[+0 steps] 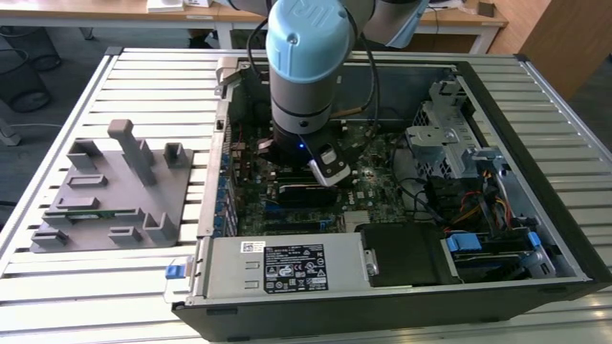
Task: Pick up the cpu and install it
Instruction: 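Install the second cpu locking lever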
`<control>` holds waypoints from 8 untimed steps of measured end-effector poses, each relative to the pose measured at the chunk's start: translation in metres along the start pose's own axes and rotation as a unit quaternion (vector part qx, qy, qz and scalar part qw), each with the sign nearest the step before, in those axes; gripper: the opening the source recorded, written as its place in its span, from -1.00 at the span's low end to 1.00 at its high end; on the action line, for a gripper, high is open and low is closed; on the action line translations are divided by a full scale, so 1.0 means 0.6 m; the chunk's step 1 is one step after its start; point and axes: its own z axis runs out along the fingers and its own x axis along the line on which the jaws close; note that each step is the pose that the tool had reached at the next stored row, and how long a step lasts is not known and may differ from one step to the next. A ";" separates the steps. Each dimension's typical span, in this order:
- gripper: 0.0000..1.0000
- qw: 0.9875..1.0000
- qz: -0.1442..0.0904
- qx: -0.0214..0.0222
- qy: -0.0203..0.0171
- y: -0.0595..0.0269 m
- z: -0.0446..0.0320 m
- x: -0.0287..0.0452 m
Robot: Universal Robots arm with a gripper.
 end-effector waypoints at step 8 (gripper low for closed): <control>-0.79 1.000 0.000 -0.004 0.000 0.000 0.000 0.000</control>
